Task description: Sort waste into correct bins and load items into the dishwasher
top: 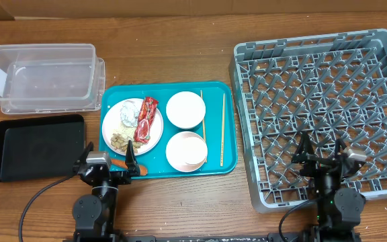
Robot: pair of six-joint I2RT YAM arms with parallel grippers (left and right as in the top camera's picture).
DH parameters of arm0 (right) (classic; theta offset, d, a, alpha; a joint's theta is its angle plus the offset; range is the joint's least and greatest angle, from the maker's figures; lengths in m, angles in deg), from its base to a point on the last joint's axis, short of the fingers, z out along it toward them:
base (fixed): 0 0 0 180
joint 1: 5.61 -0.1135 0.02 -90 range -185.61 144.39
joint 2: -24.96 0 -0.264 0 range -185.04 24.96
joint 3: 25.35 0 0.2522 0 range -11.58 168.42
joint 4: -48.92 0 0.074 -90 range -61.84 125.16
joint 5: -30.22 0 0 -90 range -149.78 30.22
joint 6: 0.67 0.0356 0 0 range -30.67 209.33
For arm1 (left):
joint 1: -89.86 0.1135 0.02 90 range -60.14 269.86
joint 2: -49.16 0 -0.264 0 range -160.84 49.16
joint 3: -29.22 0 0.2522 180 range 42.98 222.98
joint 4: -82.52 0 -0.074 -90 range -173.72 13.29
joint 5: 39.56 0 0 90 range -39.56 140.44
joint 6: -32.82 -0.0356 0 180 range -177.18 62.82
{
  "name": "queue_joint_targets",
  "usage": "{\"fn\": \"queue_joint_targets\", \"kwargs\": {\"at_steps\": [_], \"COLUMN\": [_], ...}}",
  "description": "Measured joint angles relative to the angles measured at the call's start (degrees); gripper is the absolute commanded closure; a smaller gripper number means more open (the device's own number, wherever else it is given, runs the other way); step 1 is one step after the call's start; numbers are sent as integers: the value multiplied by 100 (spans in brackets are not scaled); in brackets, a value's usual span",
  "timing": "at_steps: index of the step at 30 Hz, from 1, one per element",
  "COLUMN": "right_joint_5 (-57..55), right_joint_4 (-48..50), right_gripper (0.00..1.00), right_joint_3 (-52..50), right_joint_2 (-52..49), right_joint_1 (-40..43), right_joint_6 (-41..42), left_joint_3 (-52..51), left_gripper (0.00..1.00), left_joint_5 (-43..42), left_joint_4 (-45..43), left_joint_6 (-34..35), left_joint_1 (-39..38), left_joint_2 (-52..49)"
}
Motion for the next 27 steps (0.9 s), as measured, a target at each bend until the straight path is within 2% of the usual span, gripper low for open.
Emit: {"fn": "queue_joint_targets", "kwargs": {"at_steps": [5,12,18,21,24,27], "right_joint_5": [-354,-470,-496,-492,-490,-485], "right_joint_4": [-457,-1029,-2830,-3853,-4026,-4070], "right_gripper": [0,0,0,0,0,0], "right_joint_3": [1036,2911,4640,5372,5685,5713], "right_joint_2": [-833,-2677,-4557,-5416,-6011,-6387], "right_joint_1": [0,0,0,0,0,0], "right_joint_6": [63,-127,-221,-238,-238,-238], "left_joint_3": [669,2205,4229,5163,5923,6105], "left_gripper": [0,0,0,0,0,0], "left_joint_5": [0,17,-7,-28,-48,-201], "left_joint_4": [9,184,1749,2771,3364,3550], "left_joint_6": [-94,-367,-455,-455,-450,-446], "left_joint_1": [0,0,0,0,0,2], "left_joint_2": [-800,-3346,-5495,-6227,-6841,-7117]}}
